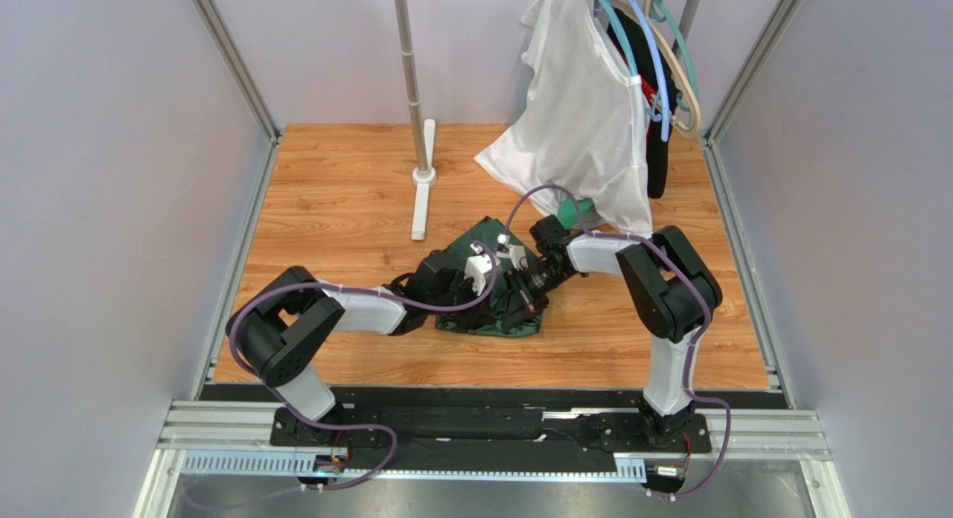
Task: Fold the napkin, place the utensils inside, and roll it up
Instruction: Roll the napkin with the utensil
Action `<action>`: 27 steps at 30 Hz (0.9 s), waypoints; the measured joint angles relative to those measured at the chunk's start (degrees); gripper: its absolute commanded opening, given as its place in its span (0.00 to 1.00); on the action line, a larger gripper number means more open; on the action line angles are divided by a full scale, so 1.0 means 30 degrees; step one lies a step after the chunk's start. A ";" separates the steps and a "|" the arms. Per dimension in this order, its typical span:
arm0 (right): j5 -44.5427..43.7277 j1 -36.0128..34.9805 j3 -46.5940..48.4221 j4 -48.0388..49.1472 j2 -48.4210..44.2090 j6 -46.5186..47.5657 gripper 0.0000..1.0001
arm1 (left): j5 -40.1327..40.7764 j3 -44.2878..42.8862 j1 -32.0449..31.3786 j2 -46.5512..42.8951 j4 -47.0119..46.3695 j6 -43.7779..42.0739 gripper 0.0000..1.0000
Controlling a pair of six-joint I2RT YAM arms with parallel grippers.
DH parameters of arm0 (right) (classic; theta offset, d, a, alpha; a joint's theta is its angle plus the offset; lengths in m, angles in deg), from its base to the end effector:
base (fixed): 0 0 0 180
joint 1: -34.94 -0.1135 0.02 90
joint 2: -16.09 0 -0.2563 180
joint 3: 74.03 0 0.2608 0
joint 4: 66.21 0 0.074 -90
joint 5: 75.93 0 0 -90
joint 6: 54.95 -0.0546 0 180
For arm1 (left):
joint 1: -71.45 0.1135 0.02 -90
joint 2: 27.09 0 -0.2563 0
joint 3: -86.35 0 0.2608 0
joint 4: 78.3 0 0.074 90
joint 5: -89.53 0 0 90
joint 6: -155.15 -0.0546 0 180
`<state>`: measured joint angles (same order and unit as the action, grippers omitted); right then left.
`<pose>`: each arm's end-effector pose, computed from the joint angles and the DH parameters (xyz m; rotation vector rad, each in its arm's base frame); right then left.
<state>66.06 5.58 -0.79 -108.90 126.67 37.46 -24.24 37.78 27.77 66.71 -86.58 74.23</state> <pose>0.2718 0.2023 0.0893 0.8708 -2.6299 -1.3688 0.2160 -0.2367 0.1096 0.9198 2.1362 -0.9491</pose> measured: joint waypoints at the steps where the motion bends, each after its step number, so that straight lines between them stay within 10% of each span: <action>1: -0.0029 0.0073 0.0000 0.0000 0.0000 0.0007 0.18 | 0.0036 -0.0051 -0.0029 0.0036 0.0000 0.0022 0.21; 9: -0.0816 0.0466 -0.0641 0.0197 -0.1326 -0.0379 0.42 | 0.0087 -0.0561 -0.0073 0.0525 -0.0087 0.0452 0.13; 27: -0.8000 0.0335 -0.4656 0.1625 -1.3712 -0.3271 0.42 | -0.1282 -0.1523 0.0532 0.1821 -0.0197 0.2630 0.10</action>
<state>42.06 6.58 -14.76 -104.03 85.54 27.65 -28.09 33.21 29.36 72.18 -87.17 82.12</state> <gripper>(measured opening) 0.421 0.112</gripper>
